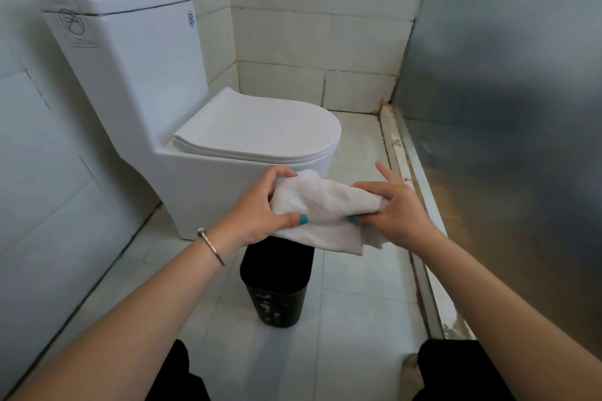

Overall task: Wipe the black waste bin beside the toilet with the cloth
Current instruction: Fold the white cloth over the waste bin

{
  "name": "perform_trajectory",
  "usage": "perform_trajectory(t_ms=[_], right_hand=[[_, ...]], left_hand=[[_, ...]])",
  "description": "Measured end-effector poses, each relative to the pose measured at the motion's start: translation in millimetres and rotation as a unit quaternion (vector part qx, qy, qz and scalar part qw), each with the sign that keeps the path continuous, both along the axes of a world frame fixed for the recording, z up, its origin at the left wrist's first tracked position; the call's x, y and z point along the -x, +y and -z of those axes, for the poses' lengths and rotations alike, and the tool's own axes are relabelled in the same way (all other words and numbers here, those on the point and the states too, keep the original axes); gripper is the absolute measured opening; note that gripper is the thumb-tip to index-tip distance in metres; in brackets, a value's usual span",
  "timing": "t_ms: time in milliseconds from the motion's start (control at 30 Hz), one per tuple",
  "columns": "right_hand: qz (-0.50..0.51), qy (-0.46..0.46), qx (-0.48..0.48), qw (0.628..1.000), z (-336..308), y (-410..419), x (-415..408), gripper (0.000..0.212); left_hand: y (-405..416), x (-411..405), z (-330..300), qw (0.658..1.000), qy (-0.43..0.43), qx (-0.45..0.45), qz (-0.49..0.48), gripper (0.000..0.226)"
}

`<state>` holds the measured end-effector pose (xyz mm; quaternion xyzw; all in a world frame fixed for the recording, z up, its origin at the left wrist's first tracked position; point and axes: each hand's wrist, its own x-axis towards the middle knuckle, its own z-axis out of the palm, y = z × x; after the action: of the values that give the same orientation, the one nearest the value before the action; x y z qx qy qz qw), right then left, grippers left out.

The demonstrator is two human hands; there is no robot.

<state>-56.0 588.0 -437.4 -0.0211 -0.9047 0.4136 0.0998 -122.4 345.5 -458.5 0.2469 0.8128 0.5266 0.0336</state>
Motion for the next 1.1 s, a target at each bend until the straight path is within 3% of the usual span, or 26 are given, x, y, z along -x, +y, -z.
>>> perform_trajectory(t_ms=[200, 367, 667, 933, 1100], right_hand=[[-0.001, 0.021, 0.025, 0.999, -4.0, -0.9, -2.7, 0.050], [-0.026, 0.055, 0.058, 0.996, -8.9, -3.2, -2.8, 0.051], [-0.046, 0.075, 0.090, 0.992, -14.7, -1.3, -3.6, 0.055], [-0.049, 0.062, 0.010, 0.997, -12.2, 9.4, 1.6, 0.063], [-0.062, 0.023, -0.045, 0.997, -11.9, 13.4, 4.1, 0.065]], left_hand=[[2.2, -11.3, -15.6, 0.997, -0.028, -0.058, 0.038, 0.076], [-0.1, -19.5, -27.1, 0.991, -0.054, -0.123, 0.028, 0.056], [-1.0, -23.4, -32.3, 0.984, -0.083, -0.145, 0.061, 0.053], [-5.5, -22.0, -33.8, 0.983, -0.113, -0.095, 0.106, 0.088], [-4.6, -21.0, -35.4, 0.989, -0.100, -0.086, 0.070, 0.076]])
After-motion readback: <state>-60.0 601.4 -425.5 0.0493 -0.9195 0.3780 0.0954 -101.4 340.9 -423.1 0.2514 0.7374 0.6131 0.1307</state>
